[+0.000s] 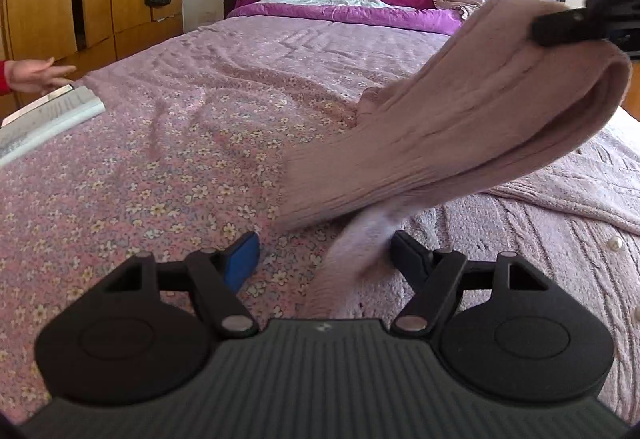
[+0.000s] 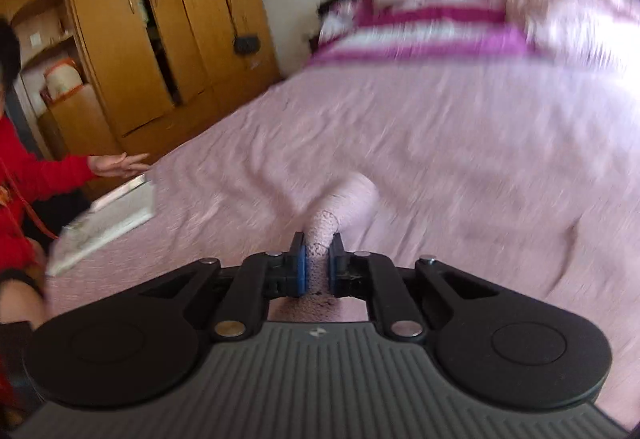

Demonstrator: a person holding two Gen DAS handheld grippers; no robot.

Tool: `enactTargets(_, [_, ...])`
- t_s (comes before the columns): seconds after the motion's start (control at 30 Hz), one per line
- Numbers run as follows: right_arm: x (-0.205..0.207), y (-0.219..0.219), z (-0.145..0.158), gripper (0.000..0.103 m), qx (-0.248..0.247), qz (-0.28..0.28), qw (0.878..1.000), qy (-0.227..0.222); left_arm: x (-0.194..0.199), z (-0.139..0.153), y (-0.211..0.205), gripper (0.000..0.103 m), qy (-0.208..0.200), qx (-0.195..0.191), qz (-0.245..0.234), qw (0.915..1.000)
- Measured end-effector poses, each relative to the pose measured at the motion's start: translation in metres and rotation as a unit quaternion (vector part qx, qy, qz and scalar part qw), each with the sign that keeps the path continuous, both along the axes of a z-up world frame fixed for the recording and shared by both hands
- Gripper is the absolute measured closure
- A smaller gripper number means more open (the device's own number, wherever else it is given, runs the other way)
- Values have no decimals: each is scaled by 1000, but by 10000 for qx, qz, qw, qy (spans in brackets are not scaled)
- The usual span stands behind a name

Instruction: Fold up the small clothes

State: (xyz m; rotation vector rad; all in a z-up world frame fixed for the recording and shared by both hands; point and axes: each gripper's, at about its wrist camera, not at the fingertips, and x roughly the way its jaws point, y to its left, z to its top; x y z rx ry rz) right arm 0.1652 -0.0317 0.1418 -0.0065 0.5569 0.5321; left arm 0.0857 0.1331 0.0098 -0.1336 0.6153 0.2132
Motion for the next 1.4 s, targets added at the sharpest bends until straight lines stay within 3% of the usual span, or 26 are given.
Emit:
enactTargets(0.1, [11,-16,-17,92,-123,-387,9989,254,-1,-3,-1,28,-26,16,24,10000])
enactTargets(0.27, [32,-40,-75,91,-404,-966,9887,1073,-2,-5,-5,27,-57,155,-5,9999])
enactTargets(0.37, [30,-46,-93,78,-244,-960,9892,1080,-2,-5,-4,27,-69,106,-1,9999])
enactTargets(0.43, [28,-44,-91,64,-292,-997,9889,1065,-3,-4,-2,28,-75,63,-2,10000])
enactTargets(0.53, [14,-29,-74,52,-634,-994,9907,672,-5,-1,2,29,-98,-126,20,9999])
enactTargets(0.63, [-3,-10,-59,43,-1036,-868,9908,113,-5,1,4,29,-103,-217,46,9997])
enactTargets(0.7, [-11,7,-46,42,-1083,-616,9922,-19,-6,0,3,29,-115,-189,42,9997])
enactTargets(0.8, [-10,29,-43,41,-800,8,9963,305,-7,-2,0,29,-144,-149,31,9998])
enactTargets(0.93, [3,58,-52,38,-487,554,9922,1005,-7,-4,1,27,-176,-117,-44,9998])
enactTargets(1.07, [15,84,-65,37,-687,671,9872,1272,-9,-6,3,26,-221,-141,-92,9996])
enactTargets(1.17, [20,93,-73,29,-843,827,9836,1365,-9,-7,2,24,-244,-103,-124,9996])
enactTargets(1.27, [18,101,-81,29,-1038,907,9823,1267,-9,-8,0,24,-245,-54,-134,9996])
enactTargets(1.3, [18,102,-85,36,-1031,866,9834,1214,-10,-8,-1,24,-249,-42,-135,9996])
enactTargets(1.4, [18,101,-88,69,-863,780,9867,1139,-9,-8,-2,24,-246,-5,-143,9996])
